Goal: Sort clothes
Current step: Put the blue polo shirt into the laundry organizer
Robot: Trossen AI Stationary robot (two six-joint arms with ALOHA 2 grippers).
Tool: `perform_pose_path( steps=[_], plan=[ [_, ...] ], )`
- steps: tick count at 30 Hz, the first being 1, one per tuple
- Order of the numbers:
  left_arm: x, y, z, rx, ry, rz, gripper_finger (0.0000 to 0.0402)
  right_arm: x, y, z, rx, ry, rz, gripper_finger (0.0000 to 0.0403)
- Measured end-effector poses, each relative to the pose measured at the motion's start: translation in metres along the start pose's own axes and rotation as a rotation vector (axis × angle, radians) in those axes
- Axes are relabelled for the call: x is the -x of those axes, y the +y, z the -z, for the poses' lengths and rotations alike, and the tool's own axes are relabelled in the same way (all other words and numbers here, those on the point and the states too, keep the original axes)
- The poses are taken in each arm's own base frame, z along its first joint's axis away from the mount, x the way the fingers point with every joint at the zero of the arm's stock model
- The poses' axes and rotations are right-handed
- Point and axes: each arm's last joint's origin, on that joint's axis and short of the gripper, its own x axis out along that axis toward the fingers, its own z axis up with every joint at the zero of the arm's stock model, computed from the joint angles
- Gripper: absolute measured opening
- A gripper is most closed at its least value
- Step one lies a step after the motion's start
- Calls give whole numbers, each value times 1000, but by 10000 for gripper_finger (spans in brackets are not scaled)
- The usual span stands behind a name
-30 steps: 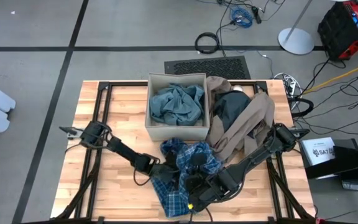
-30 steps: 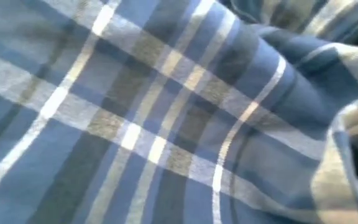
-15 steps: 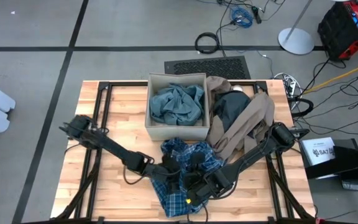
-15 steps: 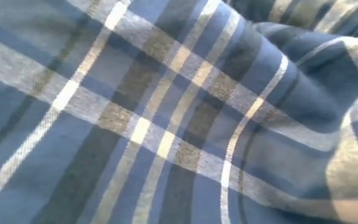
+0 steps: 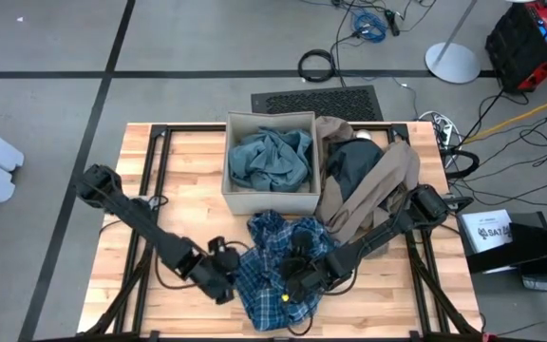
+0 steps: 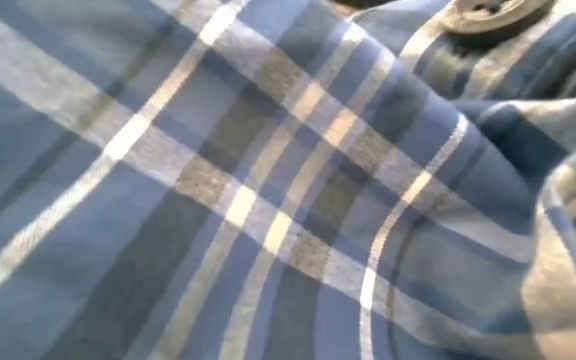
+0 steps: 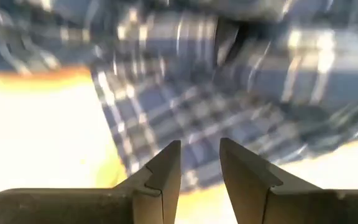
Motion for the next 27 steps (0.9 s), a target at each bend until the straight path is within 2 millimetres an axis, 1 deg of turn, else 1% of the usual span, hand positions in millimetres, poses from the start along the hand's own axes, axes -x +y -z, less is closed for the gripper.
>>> perform_pose_path(
  steps=[3,5,10,12,14,16,19,22,27],
  plan=[
    [-10,-1,17,-80,49,-37,121,-3,1,4,-11,1,-37,4],
    [-14,-5,22,-152,47,-36,121,-4,1,6,-12,3,-46,4],
    [-16,-23,18,-385,-18,-50,121,-5,1,6,-7,5,-48,4],
    [-15,-27,15,-501,-48,-74,121,-5,1,6,-3,6,-48,4],
    [-15,-30,12,-562,-60,-83,121,-5,0,6,-4,8,-49,4],
    [-14,-31,11,-569,-68,-82,121,-5,0,6,-4,8,-49,4],
    [-15,-31,6,-517,-94,-70,121,-5,0,6,-3,13,-59,4],
    [-16,-31,2,-503,-110,-68,121,-5,1,6,-3,18,-70,4],
    [-18,-26,-3,-484,-109,-82,121,-5,1,6,11,18,-73,4]
  ],
)
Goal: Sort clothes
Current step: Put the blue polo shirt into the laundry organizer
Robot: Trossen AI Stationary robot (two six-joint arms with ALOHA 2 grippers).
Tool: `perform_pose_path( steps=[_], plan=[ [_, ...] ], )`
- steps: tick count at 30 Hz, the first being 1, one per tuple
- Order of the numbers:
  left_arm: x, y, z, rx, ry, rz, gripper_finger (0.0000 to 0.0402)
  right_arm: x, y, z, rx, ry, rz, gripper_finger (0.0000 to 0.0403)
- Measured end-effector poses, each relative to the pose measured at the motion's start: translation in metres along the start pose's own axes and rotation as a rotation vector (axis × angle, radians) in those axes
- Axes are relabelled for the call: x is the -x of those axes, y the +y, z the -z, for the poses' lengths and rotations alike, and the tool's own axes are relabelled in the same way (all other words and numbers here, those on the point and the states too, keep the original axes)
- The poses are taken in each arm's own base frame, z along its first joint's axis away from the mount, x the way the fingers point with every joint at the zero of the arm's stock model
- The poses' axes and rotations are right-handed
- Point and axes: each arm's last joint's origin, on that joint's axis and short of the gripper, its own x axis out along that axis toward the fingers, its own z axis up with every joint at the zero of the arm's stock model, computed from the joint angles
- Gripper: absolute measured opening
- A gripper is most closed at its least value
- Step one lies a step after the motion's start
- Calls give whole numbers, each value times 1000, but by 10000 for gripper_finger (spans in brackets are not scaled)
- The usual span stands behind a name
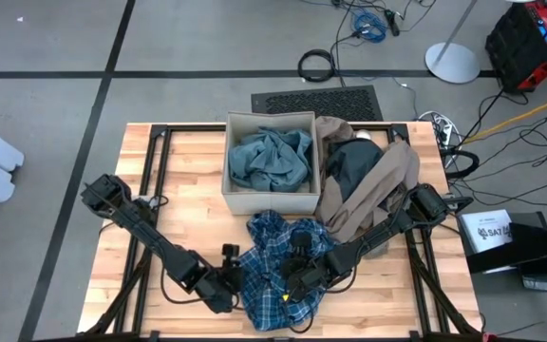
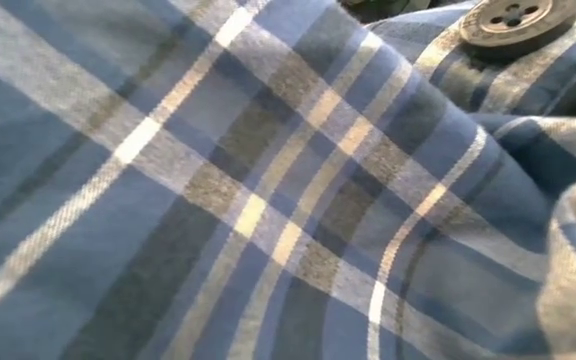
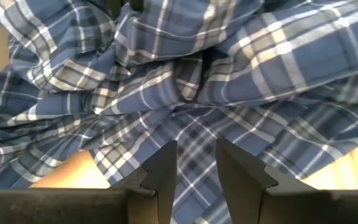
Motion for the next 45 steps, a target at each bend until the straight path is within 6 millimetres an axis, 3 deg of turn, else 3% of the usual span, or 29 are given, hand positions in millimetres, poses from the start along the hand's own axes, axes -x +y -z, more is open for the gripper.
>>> perform_pose_path(
  steps=[15,22,28,34,45],
  plan=[
    [-2,2,0,8,18,32,121,-1,-1,0,86,4,-3,4],
    [-17,-1,12,-111,48,-115,125,-5,-8,-2,124,17,-17,4],
    [-38,-6,26,-189,72,-256,171,-10,-18,-5,139,32,-25,4],
    [-41,-5,21,81,18,-294,191,-15,-26,-7,140,43,-37,4],
    [-43,0,18,46,44,-282,192,-15,-27,-7,136,48,-53,4]
  ],
)
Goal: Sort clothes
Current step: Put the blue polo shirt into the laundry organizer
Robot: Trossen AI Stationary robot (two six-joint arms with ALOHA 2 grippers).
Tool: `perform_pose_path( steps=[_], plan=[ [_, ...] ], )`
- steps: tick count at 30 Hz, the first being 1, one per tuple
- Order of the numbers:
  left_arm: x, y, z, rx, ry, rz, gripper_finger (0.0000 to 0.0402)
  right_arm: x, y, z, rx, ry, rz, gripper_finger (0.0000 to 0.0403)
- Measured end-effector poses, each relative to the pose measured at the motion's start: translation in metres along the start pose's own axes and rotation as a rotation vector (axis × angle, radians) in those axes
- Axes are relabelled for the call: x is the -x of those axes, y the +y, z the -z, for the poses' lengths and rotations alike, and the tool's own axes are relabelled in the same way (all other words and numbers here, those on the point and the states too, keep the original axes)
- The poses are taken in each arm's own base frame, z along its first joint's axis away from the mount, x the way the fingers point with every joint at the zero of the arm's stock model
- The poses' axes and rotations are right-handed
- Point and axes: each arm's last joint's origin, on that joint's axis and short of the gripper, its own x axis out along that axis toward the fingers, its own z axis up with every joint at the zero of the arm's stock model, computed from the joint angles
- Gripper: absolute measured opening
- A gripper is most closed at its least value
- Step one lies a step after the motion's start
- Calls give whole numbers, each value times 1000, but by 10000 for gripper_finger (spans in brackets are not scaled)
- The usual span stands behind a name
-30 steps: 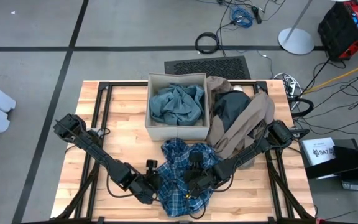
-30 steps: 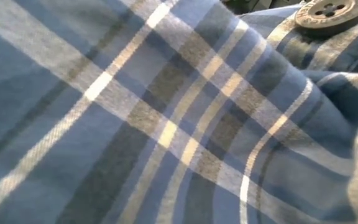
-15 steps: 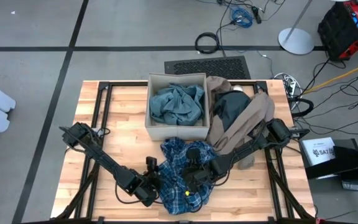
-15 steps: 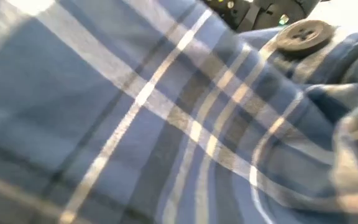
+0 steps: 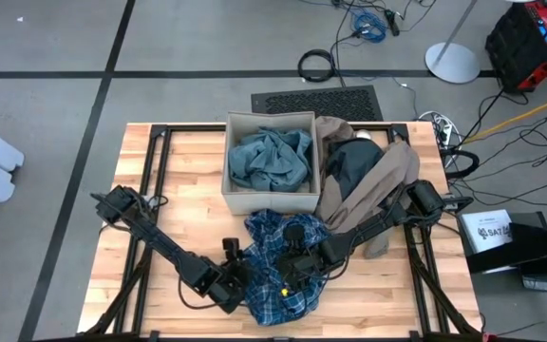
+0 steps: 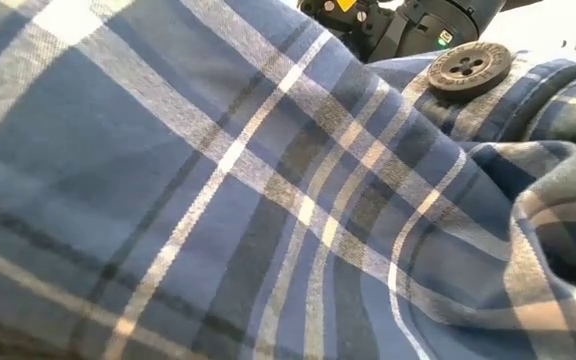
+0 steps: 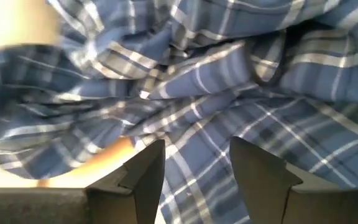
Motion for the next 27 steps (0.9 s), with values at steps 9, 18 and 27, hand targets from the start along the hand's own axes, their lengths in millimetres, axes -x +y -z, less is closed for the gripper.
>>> perform_pose_path(
  steps=[9,18,27],
  plan=[
    [-2,12,-21,-27,149,132,227,0,0,0,4,1,0,4],
    [32,16,-53,-274,201,94,232,0,0,0,13,3,0,4],
    [66,-14,-12,-430,213,40,232,0,0,0,21,4,-1,4]
  ],
)
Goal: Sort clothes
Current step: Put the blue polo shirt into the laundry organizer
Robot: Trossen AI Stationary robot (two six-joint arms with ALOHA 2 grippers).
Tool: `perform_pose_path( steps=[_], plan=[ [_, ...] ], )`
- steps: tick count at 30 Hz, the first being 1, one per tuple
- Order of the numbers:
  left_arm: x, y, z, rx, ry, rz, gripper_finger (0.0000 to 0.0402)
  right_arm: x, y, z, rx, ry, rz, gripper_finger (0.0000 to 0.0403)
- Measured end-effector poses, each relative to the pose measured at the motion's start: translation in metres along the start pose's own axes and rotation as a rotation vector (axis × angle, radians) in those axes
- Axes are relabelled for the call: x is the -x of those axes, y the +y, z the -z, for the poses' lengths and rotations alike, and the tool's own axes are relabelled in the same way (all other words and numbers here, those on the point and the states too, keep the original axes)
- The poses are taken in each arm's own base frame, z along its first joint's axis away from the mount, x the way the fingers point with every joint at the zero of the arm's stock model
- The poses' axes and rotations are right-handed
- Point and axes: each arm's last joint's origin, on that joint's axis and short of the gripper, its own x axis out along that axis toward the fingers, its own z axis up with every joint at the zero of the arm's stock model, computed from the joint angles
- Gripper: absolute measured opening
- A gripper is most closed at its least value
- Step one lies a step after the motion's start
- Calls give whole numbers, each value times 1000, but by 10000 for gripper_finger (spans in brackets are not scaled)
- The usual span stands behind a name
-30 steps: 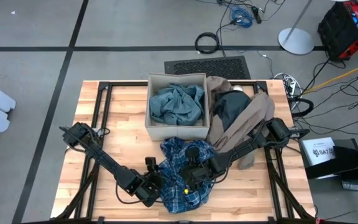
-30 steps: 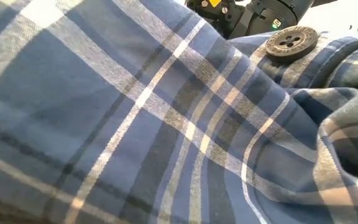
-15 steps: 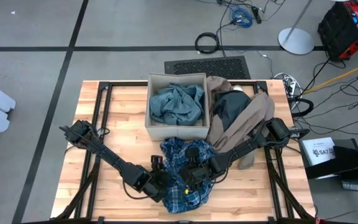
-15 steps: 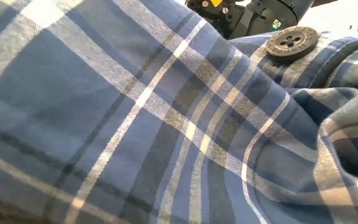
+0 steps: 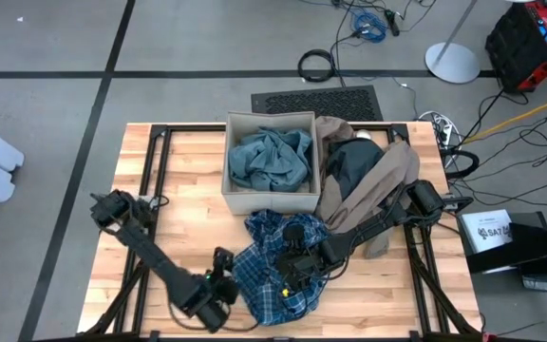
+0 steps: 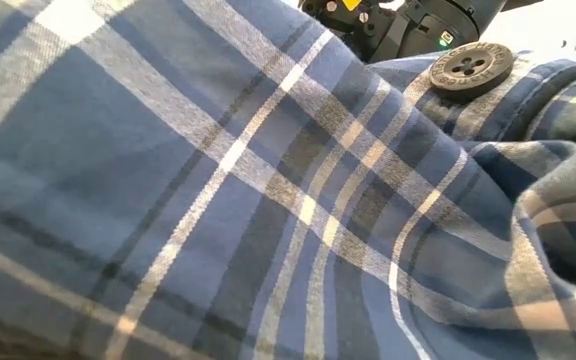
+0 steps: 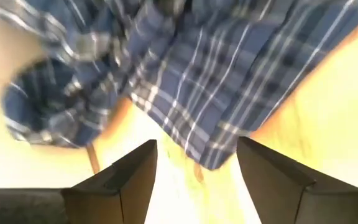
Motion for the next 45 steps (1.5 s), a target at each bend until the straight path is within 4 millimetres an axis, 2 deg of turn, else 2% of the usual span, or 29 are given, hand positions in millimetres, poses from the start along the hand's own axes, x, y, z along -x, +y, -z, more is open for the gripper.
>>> perform_pose_path(
  steps=[4,11,14,20,22,26,30,35,45],
  plan=[
    [0,-11,0,-11,-90,-31,232,0,0,0,0,0,0,4],
    [-20,-18,13,-20,-96,-4,232,0,0,0,1,0,0,4],
    [-29,-19,18,-82,-81,-18,232,0,0,0,1,0,0,4],
    [-48,-25,13,-185,-112,-14,232,0,0,0,1,0,0,4],
    [-51,-24,12,-204,-121,-63,232,0,0,0,1,0,0,4],
    [-57,-14,10,-200,-113,-183,232,0,0,0,7,-2,0,4],
    [-67,-1,6,-148,-98,-178,232,0,1,-5,22,-48,-20,4],
    [-76,13,-11,-83,-179,-181,232,1,4,-14,20,-140,-96,4],
    [-84,29,-23,-8,-241,-202,232,1,5,-15,26,-150,-154,4]
  ],
)
